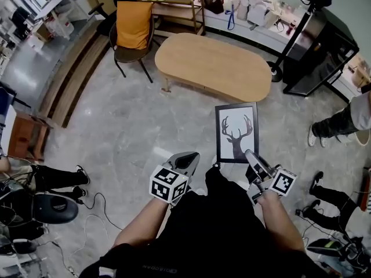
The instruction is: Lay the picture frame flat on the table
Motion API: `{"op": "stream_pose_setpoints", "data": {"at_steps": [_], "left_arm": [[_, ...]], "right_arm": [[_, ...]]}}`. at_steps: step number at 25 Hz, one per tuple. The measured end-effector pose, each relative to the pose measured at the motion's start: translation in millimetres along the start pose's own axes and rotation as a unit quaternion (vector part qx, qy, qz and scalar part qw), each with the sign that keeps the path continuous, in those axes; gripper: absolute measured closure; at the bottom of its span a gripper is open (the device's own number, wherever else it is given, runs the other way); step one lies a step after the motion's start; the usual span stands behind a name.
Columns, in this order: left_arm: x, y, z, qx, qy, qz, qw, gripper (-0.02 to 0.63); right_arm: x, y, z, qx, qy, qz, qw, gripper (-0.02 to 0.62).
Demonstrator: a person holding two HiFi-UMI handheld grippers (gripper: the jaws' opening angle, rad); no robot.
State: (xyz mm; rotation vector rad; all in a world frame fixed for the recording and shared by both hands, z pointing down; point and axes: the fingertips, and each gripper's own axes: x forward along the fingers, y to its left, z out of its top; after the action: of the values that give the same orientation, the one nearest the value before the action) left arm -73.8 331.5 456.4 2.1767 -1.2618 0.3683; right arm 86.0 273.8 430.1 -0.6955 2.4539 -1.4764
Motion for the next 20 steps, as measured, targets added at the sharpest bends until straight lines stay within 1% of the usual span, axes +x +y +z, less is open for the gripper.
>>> {"op": "stream_pose_setpoints", "data": {"at_steps": [3,7,10,15,17,20], "left_arm": [[13.8,21.1,15.5,0.007,0.008,0.014,0.9998,0.606],[51.0,46.7,48.4,0.014,0.016,0.026,0.9994,0.606],[79.5,51.0,82.3,0.019,0.009,0.015,0.9997,0.606],[129.5,49.8,129.8,0.063,0.011,-0.002,0.9979,0.606],[147.7,52.6,139.2,0.075,0.018,-0.004,0.9971,0.606],[167.2,48.1,139.3,0.078,0.033,-0.017,0.9962,0.606]], "right_arm": [[20.5,-18.7,22.1,-0.003,-0.001,-0.001,1.000,0.566],[48.7,-32.2,57.9,0.008,-0.016,0.023,1.000,0.566],[60.2,-44.4,81.7,0.011,-0.018,0.026,0.999,0.566],[74.4,-71.9,136.0,-0.006,-0.027,0.017,0.999,0.566],[83.4,-79.8,155.7,-0.003,-0.037,0.023,0.999,0.566],[83.9,-91.3,170.5,0.010,-0.053,0.014,0.998,0.565]]}}
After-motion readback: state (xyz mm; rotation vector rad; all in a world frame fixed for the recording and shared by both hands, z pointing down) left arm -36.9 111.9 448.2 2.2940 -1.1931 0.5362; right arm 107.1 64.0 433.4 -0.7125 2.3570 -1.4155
